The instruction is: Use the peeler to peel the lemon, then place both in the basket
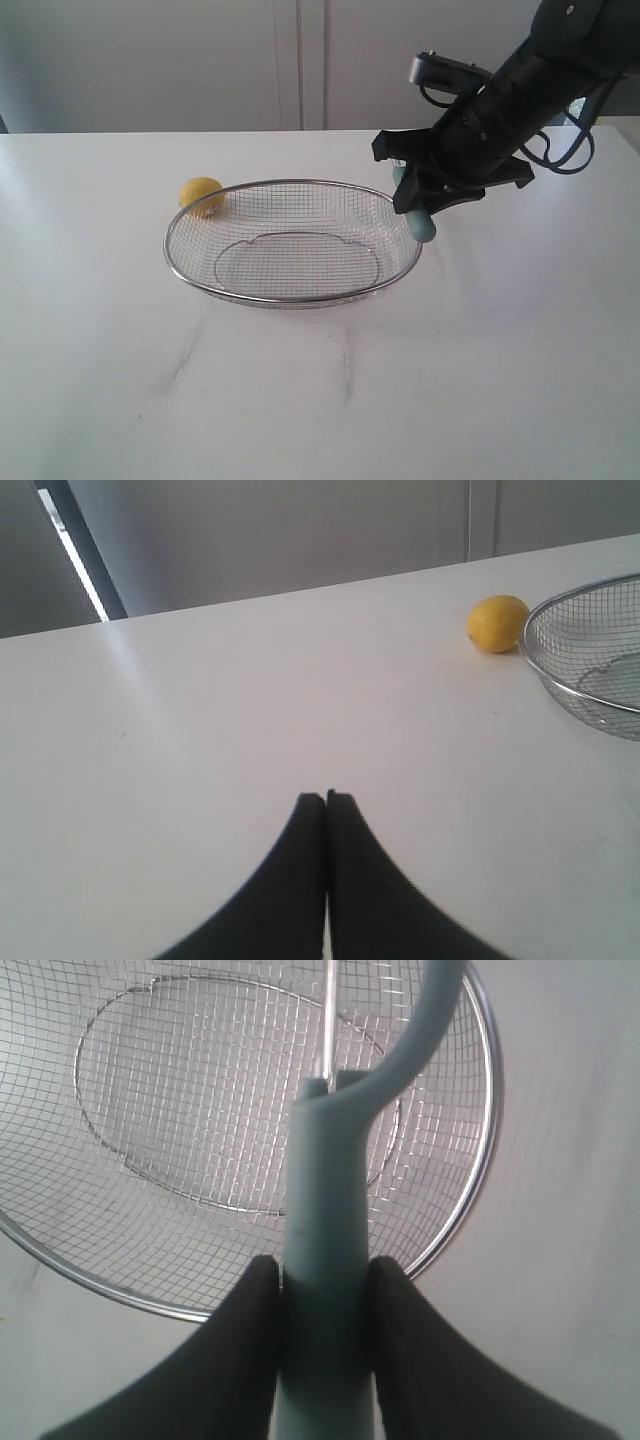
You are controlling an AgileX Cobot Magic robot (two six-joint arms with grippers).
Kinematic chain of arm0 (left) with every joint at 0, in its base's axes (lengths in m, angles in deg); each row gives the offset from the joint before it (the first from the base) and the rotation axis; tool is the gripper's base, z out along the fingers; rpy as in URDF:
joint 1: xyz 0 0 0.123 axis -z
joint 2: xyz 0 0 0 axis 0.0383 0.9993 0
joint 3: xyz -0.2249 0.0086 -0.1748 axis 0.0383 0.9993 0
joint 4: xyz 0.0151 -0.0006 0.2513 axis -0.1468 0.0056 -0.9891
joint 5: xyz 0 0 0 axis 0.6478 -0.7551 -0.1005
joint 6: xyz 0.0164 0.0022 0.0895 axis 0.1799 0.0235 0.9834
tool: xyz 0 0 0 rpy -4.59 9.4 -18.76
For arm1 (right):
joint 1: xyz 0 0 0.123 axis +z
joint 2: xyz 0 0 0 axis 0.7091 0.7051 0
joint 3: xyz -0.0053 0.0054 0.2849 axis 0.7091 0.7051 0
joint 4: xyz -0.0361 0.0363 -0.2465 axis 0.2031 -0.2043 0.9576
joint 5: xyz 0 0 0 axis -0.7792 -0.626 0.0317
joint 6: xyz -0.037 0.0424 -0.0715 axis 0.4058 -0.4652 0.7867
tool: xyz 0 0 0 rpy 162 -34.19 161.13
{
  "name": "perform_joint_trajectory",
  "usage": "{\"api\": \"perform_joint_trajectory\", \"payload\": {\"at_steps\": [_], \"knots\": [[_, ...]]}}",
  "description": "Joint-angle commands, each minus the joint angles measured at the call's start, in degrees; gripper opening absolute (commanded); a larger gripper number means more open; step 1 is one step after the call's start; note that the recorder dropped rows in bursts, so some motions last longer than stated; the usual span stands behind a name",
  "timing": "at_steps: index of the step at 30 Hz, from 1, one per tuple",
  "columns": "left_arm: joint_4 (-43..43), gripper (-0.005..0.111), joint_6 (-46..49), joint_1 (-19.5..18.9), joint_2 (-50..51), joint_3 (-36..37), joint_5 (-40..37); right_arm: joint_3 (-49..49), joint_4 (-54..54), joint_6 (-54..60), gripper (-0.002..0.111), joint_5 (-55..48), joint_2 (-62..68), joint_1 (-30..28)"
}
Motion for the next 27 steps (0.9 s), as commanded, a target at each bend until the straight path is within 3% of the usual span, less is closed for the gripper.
{"api": "perform_joint_trajectory", "payload": {"at_steps": [1,13,27], "knots": [[0.27,0.000,-0.49,-0.04,0.13,-3.59,-4.11,0.23,-0.16,0.80,0.000,0.06,-0.18,-0.11],[0.27,0.000,-0.49,-0.04,12.93,-15.20,-16.77,0.23,-0.16,0.80,0.000,-0.08,-0.18,-0.11],[0.54,0.000,-0.26,-0.04,16.16,-17.12,-15.00,0.23,-0.16,0.80,0.000,-0.18,-0.18,-0.11]]}}
